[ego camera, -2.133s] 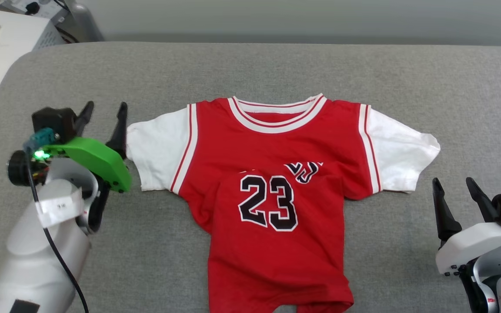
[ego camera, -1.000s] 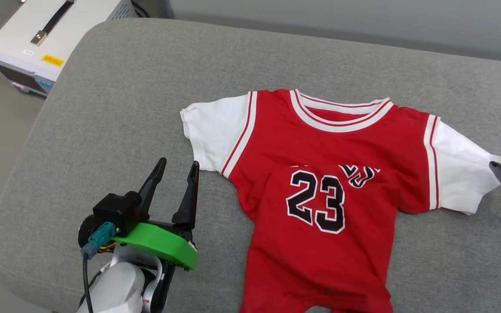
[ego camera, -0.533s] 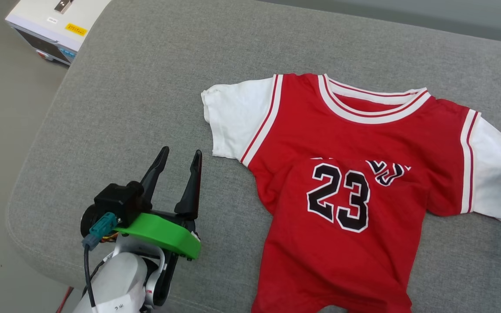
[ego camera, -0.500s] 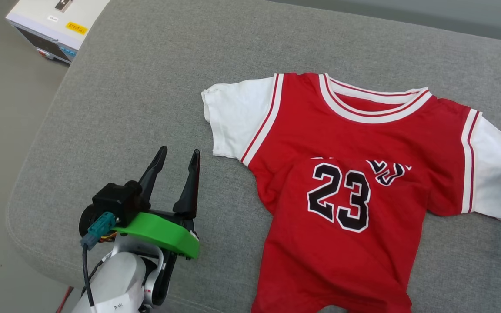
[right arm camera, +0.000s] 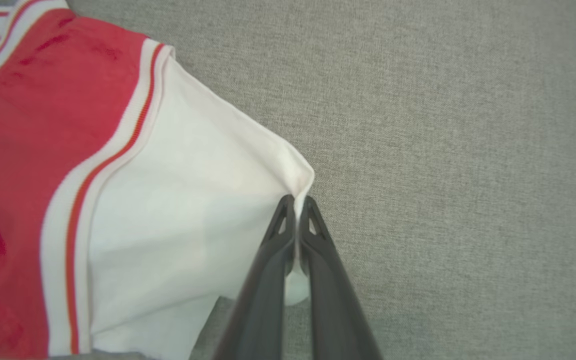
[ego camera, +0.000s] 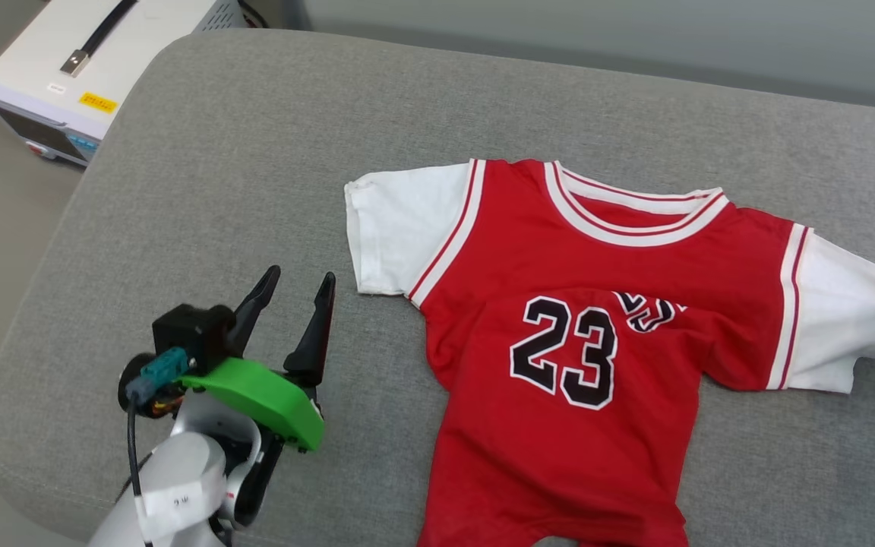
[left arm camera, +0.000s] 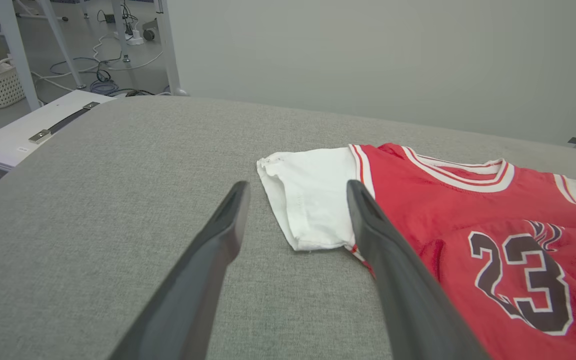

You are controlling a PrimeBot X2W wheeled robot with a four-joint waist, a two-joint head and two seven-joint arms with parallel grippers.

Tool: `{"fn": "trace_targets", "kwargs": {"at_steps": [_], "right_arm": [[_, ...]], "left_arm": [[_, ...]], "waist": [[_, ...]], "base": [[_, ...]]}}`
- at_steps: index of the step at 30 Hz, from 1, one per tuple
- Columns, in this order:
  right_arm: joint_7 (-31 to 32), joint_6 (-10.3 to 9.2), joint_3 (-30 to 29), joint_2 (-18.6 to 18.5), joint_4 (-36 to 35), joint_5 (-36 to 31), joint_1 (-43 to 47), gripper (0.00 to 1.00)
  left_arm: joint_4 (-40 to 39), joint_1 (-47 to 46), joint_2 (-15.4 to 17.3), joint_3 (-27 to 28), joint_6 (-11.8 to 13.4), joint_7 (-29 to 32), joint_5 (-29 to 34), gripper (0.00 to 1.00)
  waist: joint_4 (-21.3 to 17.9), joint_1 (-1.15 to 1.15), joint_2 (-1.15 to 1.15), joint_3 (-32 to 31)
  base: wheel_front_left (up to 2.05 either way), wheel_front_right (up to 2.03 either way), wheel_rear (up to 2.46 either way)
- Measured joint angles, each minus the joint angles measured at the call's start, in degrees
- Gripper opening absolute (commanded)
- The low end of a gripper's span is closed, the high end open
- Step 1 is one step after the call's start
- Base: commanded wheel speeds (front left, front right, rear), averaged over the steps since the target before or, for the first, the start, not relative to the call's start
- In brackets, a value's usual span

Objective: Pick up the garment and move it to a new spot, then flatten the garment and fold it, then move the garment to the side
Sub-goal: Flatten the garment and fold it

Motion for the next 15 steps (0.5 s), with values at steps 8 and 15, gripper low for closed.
{"fn": "trace_targets", "kwargs": {"at_steps": [8,15], "right_arm": [[-0.4,0.00,3.6,-0.5,-4.6,2.2,-2.0,0.00],[-0.4,0.00,7.6,0.2,-6.6,2.4,-7.0,0.00]], "left_arm": [[2.1,-14.6,6.6,-2.9,-4.8,21.8,-2.7,1.00],[10.6,-29.1,11.0,-6.2,-7.2,41.6,-9.0,1.00]], "waist": [[-3.3,0.00,0.00,2.1],[-6.5,0.01,0.00,5.8]], "base": [[0.00,0.00,0.00],[0.00,0.00,0.00]]}}
